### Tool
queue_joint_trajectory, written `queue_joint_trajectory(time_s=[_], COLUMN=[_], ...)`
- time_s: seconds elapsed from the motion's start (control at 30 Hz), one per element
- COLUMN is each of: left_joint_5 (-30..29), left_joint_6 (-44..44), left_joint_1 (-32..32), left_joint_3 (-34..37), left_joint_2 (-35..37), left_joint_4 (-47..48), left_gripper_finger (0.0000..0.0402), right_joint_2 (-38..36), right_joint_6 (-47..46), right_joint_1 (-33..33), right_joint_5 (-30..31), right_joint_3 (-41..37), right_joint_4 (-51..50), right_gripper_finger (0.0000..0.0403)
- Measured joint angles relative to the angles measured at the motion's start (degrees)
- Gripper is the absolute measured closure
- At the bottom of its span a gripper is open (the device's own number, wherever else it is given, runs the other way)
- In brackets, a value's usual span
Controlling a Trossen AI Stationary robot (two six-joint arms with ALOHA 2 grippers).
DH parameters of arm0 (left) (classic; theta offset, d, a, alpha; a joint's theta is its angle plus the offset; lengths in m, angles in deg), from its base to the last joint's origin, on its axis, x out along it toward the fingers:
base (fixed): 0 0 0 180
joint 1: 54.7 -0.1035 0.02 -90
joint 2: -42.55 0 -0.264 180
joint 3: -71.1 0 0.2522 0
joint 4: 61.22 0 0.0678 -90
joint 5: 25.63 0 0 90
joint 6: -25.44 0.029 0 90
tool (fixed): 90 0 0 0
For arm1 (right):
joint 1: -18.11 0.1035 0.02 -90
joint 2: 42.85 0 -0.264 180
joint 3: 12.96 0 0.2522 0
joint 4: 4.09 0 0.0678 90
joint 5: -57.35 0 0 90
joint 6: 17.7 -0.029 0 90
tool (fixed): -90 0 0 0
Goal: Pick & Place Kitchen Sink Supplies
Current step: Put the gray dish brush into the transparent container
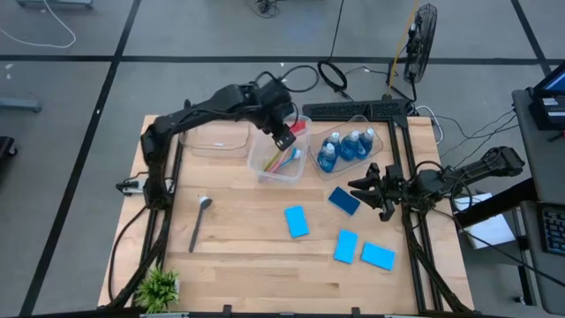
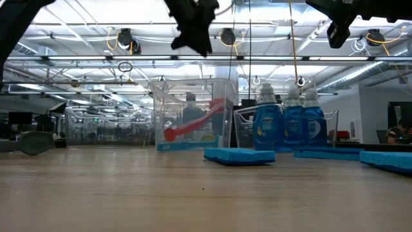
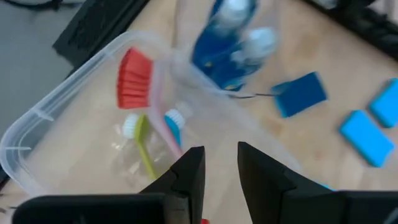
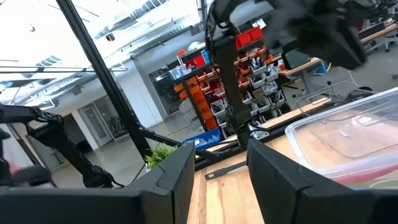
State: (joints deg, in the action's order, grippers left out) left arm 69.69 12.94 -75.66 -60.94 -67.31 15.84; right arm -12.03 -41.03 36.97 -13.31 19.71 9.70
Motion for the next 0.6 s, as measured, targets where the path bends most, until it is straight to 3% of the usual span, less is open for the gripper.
queue_joint_trajectory(time_s=[0.37,0.6], left_joint_5=[-3.22,-9.28], left_joint_6=[-6.41,-17.34], left_joint_1=[8.38,14.27], left_joint_3=[0.0,0.0], left_joint_2=[8.08,9.91], left_joint_4=[1.65,11.27], left_gripper_finger=[0.0304,0.0304], right_joint_2=[-0.01,-0.01], right_joint_6=[0.0,0.0], right_joint_1=[0.01,0.01], right_joint_5=[0.0,0.0], right_joint_3=[0.01,0.01], right_joint_4=[-0.01,-0.13], right_gripper_finger=[0.0268,0.0268])
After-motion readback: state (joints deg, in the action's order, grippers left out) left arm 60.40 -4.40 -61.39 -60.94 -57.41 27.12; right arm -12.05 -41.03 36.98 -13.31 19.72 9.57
